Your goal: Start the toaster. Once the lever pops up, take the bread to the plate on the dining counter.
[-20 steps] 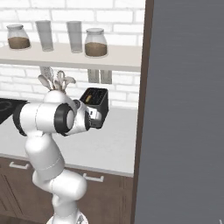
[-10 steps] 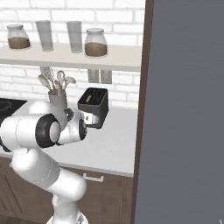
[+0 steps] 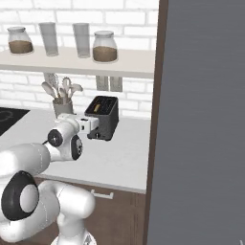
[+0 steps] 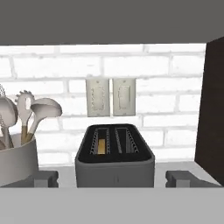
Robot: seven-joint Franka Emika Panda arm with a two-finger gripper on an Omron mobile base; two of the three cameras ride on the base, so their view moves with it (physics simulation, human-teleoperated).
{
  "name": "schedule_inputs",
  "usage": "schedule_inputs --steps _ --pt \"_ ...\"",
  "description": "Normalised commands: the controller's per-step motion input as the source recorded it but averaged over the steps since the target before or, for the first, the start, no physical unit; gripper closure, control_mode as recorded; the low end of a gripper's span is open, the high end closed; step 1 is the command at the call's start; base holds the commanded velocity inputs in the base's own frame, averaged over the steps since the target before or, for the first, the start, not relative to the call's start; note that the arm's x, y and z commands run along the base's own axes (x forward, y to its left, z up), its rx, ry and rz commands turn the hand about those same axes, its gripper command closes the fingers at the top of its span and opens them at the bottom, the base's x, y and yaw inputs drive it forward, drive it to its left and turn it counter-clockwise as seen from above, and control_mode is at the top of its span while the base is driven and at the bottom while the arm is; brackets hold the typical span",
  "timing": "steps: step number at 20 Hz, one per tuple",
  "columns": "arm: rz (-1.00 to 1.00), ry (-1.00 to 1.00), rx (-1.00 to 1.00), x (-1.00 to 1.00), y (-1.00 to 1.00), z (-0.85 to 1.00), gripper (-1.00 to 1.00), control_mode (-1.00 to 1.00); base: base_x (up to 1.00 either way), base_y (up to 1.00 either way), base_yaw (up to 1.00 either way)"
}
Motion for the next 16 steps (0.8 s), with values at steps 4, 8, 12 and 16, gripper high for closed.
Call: schedule_inputs --steps 4,8,12,16 --pt "-0.06 -0.15 0.0 -0.45 0.0 1.0 -1.0 -1.0 0.0 0.0 0.0" --pt "-0.09 0.29 0.02 -0.54 -0.39 0.97 -1.0 -1.0 0.0 0.0 0.0" --pt "-0.01 0.36 0.05 -0.3 -0.83 0.39 -1.0 -1.0 0.0 0.0 0.0" --pt "0.01 0.06 0.17 -0.26 -0.78 0.17 -1.0 -1.0 0.0 0.0 0.0"
